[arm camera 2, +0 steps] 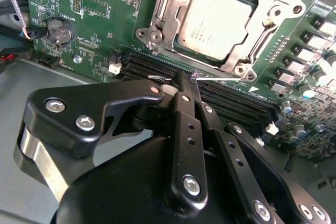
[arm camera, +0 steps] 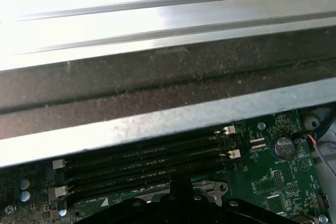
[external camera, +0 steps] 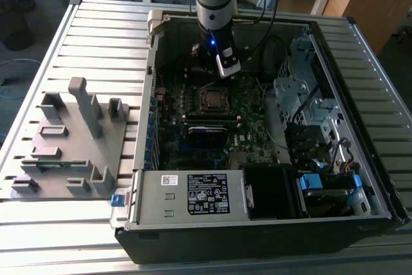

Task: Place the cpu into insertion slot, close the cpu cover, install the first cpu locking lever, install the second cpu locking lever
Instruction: 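Install the first cpu locking lever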

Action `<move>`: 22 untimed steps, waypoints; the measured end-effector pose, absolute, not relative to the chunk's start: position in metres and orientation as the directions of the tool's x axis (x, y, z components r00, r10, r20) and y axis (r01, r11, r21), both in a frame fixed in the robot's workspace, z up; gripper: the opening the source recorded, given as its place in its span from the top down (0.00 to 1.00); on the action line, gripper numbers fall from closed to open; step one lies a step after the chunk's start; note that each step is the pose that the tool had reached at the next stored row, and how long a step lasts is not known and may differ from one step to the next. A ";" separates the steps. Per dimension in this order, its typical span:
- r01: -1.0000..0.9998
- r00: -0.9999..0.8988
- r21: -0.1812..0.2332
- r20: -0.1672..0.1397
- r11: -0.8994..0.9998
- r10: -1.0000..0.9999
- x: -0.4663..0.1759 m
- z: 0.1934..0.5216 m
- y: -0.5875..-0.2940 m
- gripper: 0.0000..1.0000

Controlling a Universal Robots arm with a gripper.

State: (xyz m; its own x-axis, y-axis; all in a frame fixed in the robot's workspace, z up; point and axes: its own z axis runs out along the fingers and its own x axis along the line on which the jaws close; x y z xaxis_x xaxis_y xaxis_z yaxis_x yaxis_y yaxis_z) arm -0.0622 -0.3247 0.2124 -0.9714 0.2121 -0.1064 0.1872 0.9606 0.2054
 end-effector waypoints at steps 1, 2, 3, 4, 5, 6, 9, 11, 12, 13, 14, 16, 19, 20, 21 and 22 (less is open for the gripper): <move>0.187 -0.971 0.206 -0.108 0.961 0.212 -0.062 0.212 -0.325 0.90; 0.186 -0.971 0.206 -0.112 0.961 0.212 -0.062 0.212 -0.325 0.90; 0.185 -0.970 0.208 -0.117 0.961 0.212 -0.062 0.211 -0.325 0.90; 0.184 -0.970 0.209 -0.122 0.960 0.212 -0.062 0.211 -0.325 0.90; 0.183 -0.969 0.210 -0.128 0.960 0.212 -0.062 0.210 -0.325 0.90; 0.182 -0.968 0.211 -0.132 0.960 0.212 -0.062 0.210 -0.325 0.90; 0.181 -0.968 0.211 -0.134 0.960 0.212 -0.062 0.210 -0.325 0.90; 0.181 -0.968 0.211 -0.134 0.960 0.212 -0.062 0.210 -0.325 0.90; 0.181 -0.968 0.212 -0.134 0.960 0.212 -0.062 0.209 -0.325 0.90; 0.181 -0.968 0.212 -0.134 0.960 0.212 -0.062 0.208 -0.325 0.90; 0.181 -0.968 0.211 -0.134 0.960 0.212 -0.062 0.207 -0.325 0.90; 0.181 -0.968 0.211 -0.134 0.960 0.212 -0.062 0.204 -0.324 0.90; 0.179 -0.969 0.210 -0.134 0.961 0.210 -0.062 0.202 -0.323 0.90; 0.178 -0.969 0.209 -0.134 0.962 0.209 -0.062 0.201 -0.323 0.90; 0.178 -0.969 0.209 -0.134 0.962 0.209 -0.062 0.201 -0.323 0.90; 0.178 -0.969 0.209 -0.134 0.962 0.209 -0.062 0.201 -0.323 0.90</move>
State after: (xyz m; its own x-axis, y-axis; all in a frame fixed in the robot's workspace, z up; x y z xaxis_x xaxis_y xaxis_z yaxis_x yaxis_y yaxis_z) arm -0.0622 -0.3227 0.2013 -0.9688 0.2085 -0.1342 0.1781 0.9616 0.2086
